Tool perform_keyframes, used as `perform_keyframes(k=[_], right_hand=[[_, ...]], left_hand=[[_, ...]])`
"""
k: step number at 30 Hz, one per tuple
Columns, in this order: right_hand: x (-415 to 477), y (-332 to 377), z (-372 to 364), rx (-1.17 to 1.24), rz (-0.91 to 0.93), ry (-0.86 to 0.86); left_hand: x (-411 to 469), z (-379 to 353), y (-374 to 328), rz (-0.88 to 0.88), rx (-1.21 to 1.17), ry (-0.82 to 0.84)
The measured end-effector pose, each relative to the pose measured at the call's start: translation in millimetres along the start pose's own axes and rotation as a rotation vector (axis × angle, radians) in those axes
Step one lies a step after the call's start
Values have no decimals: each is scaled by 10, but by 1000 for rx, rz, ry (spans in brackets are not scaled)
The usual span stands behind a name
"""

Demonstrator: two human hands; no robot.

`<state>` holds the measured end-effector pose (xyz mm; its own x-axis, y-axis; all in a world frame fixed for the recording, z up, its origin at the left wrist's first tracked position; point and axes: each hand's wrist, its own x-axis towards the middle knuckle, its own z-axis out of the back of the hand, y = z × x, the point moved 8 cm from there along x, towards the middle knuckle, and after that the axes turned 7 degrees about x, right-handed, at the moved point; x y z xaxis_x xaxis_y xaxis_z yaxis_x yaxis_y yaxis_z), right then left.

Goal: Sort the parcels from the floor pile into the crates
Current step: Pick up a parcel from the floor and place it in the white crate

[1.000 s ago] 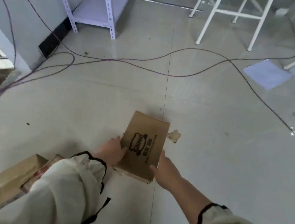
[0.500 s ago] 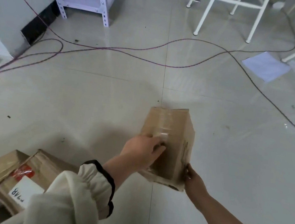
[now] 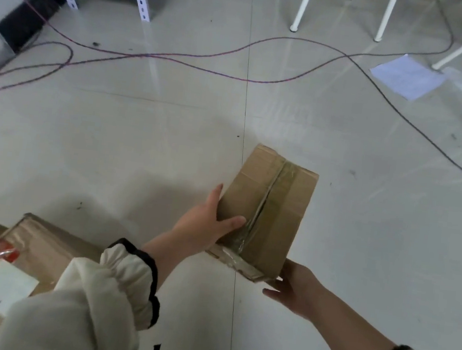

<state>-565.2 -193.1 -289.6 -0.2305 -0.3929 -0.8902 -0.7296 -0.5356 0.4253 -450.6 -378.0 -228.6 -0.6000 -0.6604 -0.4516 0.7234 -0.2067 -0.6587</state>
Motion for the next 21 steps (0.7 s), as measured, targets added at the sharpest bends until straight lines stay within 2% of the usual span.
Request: perform_keyframes(k=[4,7,9,12,14,16,19,21], right_hand=[[-51,244,-10,108,84,-6],[-141,474,-98,-7,191,69],[-161,432,-69,-61,197,52],[-162,348,8,-47,220,63],[-159,361,94,-58,269,31],[-163,397,186,-48,350,-36],[-185,409,431,-82,436,-246],[-180,299,571,-74,360,-318]], left_hand=[[-24,62,54,46,-84,-40],[-86,58,113,174,-486,4],[-118,51,169,246,-655,4],[-163,57,351,290,-519,-1],[-248,-117,468,396,-477,170],[-322,-310,509,452,-536,306],[-258,-297,547,422,-518,146],[-210,-239,511,351,-469,79]])
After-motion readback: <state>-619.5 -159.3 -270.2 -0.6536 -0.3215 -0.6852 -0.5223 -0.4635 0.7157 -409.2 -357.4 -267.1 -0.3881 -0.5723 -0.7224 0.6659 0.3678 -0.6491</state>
